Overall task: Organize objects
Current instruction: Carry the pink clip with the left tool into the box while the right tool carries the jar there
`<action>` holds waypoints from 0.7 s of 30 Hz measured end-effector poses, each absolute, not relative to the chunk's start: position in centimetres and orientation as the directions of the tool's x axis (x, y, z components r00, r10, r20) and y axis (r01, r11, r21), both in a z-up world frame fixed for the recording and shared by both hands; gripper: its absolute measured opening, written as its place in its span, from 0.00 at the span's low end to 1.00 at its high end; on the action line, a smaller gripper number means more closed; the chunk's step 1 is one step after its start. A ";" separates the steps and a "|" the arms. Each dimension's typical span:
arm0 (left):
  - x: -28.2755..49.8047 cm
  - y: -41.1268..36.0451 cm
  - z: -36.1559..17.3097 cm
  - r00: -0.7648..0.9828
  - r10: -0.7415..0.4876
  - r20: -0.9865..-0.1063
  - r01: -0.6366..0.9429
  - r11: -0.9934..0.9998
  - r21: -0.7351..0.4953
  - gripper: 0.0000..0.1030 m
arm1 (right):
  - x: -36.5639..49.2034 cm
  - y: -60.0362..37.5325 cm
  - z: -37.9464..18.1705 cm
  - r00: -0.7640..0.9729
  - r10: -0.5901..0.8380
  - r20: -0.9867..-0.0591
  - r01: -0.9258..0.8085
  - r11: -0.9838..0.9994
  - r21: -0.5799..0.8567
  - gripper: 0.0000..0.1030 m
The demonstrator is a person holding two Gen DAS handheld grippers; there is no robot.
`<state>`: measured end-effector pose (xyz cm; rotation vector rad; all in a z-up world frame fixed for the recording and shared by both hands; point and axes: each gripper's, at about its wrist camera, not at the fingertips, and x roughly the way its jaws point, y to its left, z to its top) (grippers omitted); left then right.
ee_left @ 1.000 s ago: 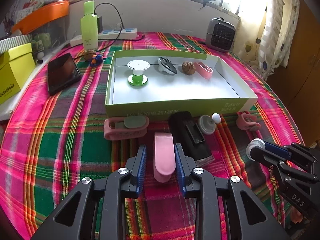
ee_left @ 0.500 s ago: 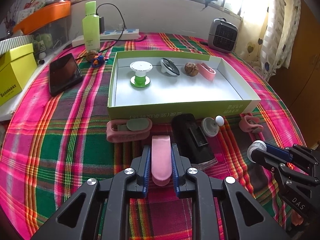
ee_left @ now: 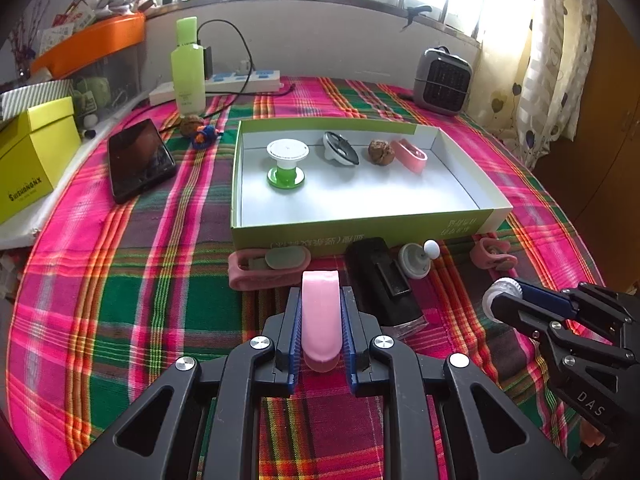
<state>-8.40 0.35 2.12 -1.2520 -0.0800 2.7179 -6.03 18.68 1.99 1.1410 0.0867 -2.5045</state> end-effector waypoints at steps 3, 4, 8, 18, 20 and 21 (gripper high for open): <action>-8.2 0.2 2.7 -0.650 0.157 -0.744 -0.116 -0.987 -0.108 0.16 | -6.1 18.2 2.4 -0.601 -0.329 -0.729 0.378 -0.920 0.103 0.19; -8.2 0.1 2.8 -0.652 0.159 -0.741 -0.116 -0.987 -0.109 0.16 | -6.1 18.1 2.5 -0.601 -0.331 -0.727 0.379 -0.919 0.105 0.19; -8.2 -0.2 3.3 -0.657 0.164 -0.736 -0.117 -0.986 -0.115 0.16 | -6.4 17.7 3.0 -0.599 -0.344 -0.723 0.391 -0.914 0.110 0.19; -8.5 -0.6 4.3 -0.671 0.167 -0.722 -0.122 -0.986 -0.114 0.16 | -7.0 16.5 3.8 -0.594 -0.368 -0.715 0.419 -0.901 0.115 0.19; -8.6 -0.8 4.4 -0.673 0.168 -0.721 -0.120 -0.986 -0.118 0.16 | -7.2 16.2 3.9 -0.594 -0.370 -0.714 0.424 -0.898 0.113 0.19; -8.7 -0.8 4.4 -0.672 0.169 -0.721 -0.120 -0.986 -0.120 0.16 | -7.3 16.1 4.0 -0.595 -0.372 -0.712 0.427 -0.897 0.112 0.19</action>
